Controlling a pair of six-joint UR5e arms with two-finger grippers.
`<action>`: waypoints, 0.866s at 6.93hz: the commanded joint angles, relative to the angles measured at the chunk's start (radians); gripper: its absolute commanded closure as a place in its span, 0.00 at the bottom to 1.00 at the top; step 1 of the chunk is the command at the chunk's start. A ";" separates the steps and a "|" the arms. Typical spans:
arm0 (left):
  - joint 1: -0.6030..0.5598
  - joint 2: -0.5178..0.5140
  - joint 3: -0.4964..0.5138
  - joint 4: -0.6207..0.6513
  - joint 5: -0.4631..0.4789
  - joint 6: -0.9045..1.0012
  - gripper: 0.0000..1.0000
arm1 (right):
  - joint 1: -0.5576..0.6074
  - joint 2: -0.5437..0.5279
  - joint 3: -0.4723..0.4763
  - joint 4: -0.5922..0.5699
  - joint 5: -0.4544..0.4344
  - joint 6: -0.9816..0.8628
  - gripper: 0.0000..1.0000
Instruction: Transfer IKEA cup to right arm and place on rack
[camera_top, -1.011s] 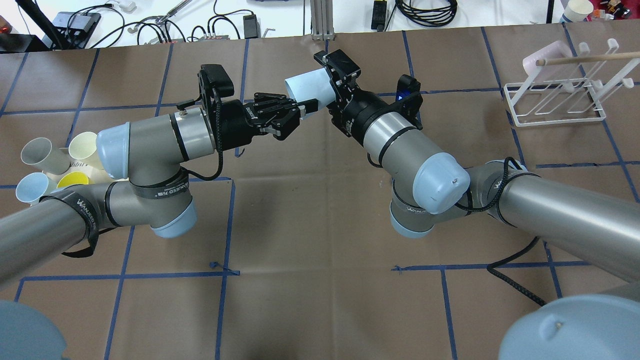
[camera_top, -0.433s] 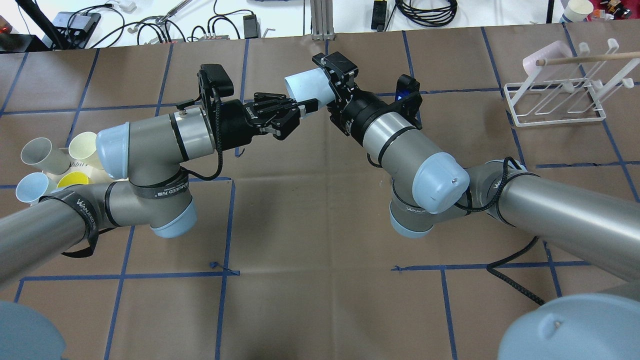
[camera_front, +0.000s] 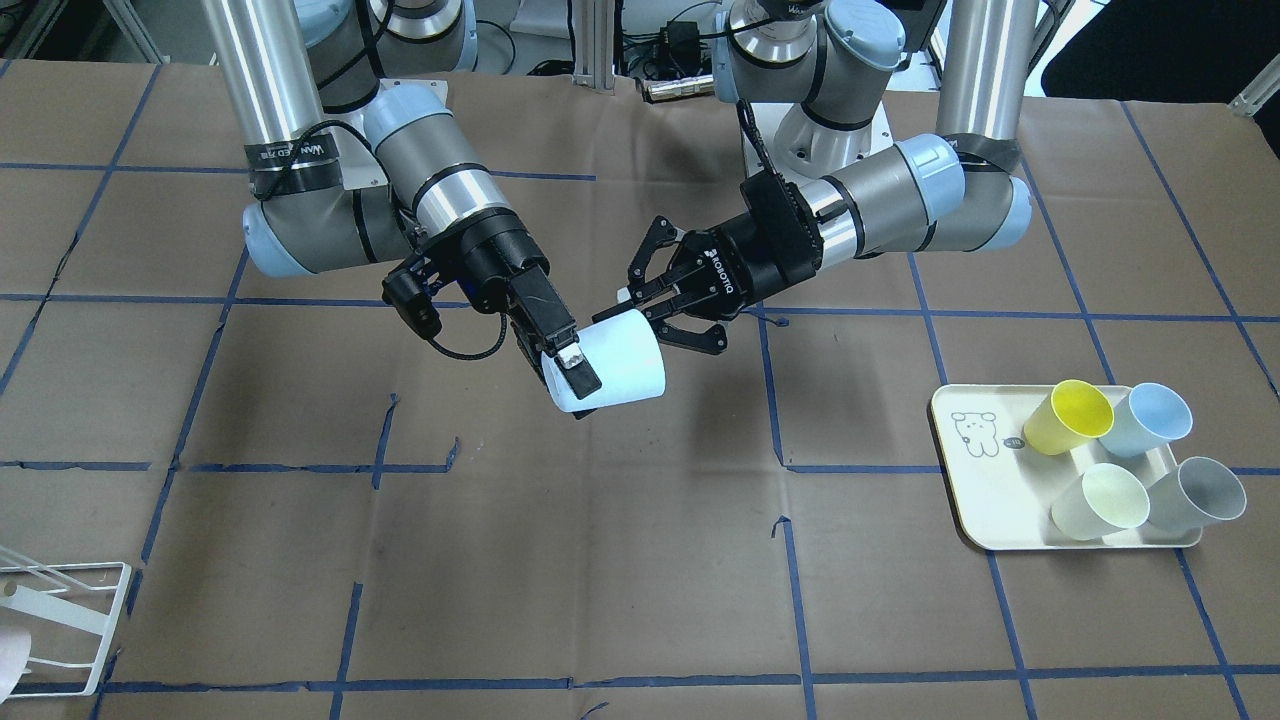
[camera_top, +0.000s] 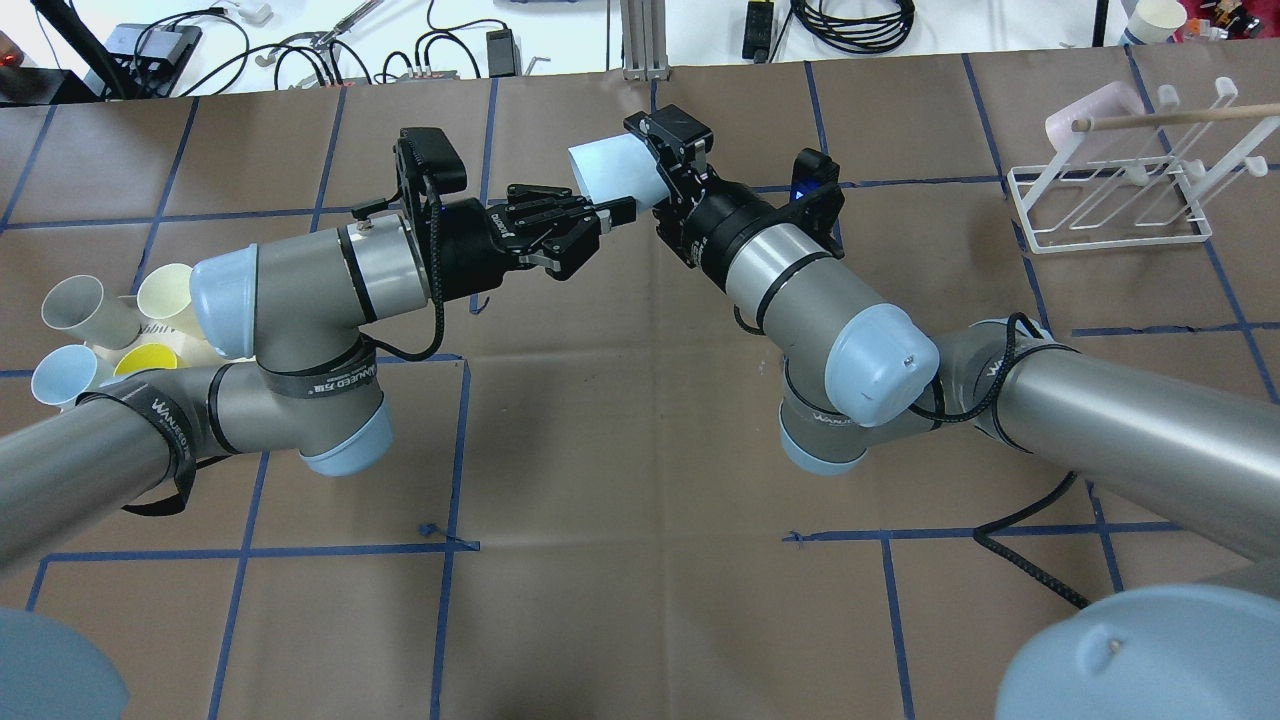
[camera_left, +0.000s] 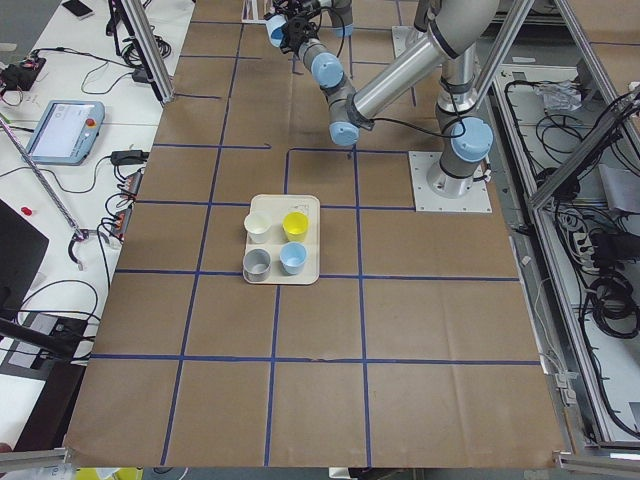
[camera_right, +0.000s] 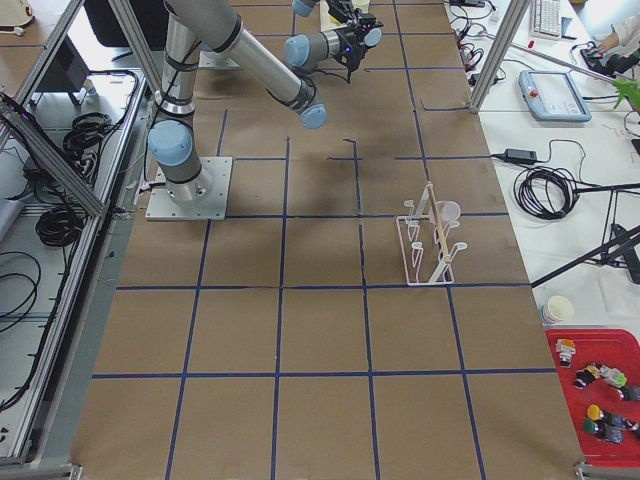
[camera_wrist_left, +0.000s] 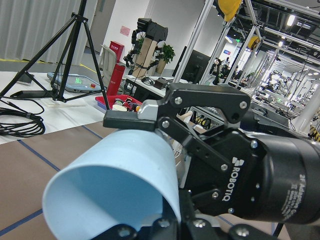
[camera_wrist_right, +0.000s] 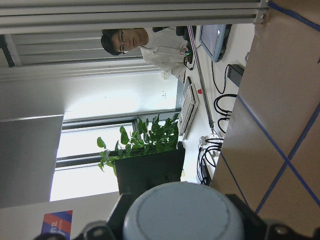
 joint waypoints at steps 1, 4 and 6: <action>0.000 0.005 0.001 0.003 0.026 -0.017 0.23 | 0.000 0.000 0.000 0.002 0.001 0.002 0.42; 0.000 0.013 0.004 0.001 0.028 -0.053 0.01 | 0.000 0.000 -0.002 0.002 0.001 0.002 0.42; 0.017 0.031 0.017 -0.037 0.031 -0.076 0.01 | -0.002 0.000 -0.005 0.002 0.000 -0.001 0.43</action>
